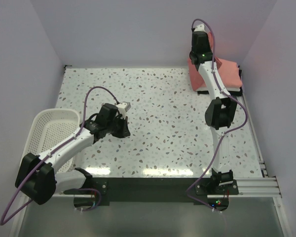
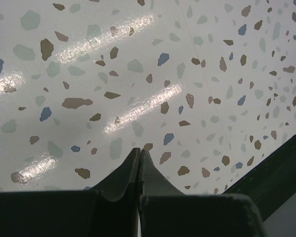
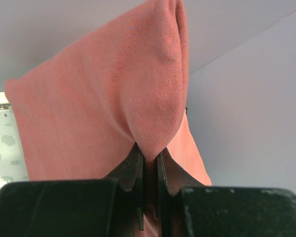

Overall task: Fold and stack the t-shirts
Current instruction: Neatly place the folded tshirt to the corner

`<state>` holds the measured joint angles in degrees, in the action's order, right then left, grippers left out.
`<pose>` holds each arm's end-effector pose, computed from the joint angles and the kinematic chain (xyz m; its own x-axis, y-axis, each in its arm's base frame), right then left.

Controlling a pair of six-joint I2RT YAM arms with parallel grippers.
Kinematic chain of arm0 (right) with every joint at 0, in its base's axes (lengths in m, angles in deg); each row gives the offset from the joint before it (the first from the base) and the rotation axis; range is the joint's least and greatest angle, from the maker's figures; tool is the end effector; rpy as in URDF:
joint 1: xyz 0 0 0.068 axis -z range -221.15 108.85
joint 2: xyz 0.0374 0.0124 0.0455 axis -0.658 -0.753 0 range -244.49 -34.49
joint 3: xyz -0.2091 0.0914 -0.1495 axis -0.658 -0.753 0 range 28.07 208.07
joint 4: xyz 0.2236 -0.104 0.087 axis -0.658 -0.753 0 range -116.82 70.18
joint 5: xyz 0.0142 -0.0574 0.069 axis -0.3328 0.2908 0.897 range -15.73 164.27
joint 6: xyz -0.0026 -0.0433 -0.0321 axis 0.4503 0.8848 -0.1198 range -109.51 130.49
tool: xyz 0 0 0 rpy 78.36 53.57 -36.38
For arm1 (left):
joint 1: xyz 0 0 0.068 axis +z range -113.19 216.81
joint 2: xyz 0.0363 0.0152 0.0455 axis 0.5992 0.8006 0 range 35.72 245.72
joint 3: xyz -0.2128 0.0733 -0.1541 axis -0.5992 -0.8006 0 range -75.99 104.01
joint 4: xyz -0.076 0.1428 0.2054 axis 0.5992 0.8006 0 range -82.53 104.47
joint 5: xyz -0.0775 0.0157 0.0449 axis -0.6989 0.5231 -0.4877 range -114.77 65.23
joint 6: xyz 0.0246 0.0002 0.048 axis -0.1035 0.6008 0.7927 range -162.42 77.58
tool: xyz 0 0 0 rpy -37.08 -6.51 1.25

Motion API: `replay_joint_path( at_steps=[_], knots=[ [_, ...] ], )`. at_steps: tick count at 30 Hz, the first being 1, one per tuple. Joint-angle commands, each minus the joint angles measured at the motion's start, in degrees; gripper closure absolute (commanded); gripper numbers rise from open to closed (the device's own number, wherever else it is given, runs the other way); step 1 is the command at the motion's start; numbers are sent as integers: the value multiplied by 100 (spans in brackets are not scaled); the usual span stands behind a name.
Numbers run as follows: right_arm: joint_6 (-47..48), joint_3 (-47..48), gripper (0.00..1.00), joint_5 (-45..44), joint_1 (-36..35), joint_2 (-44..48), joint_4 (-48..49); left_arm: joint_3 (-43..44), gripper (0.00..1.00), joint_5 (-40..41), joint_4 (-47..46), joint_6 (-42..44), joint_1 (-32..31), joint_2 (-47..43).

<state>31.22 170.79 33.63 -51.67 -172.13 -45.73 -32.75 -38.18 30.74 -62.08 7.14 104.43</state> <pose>0.5432 0.0774 0.3369 -0.4900 -0.3642 -0.7920 0.3063 0.7787 -0.5475 0.2069 -0.1274 0.2266 -0.8217 0.0915 -0.5626 0.3589 0.8498 -0.3860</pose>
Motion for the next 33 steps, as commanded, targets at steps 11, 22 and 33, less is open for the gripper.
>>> replay_joint_path(
  at_steps=[11, 22, 33],
  knots=[
    [28, 389, 100, -119, 200, 616, 438, 26, 100, -276, -138, 173, 102, 11],
    [-34, 187, 100, -111, 411, 792, 500, 9, 100, -355, -165, 155, 155, 46],
    [-166, -165, 100, 21, 692, 766, 578, 0, 100, -399, -191, 147, 172, 169]
  ],
)
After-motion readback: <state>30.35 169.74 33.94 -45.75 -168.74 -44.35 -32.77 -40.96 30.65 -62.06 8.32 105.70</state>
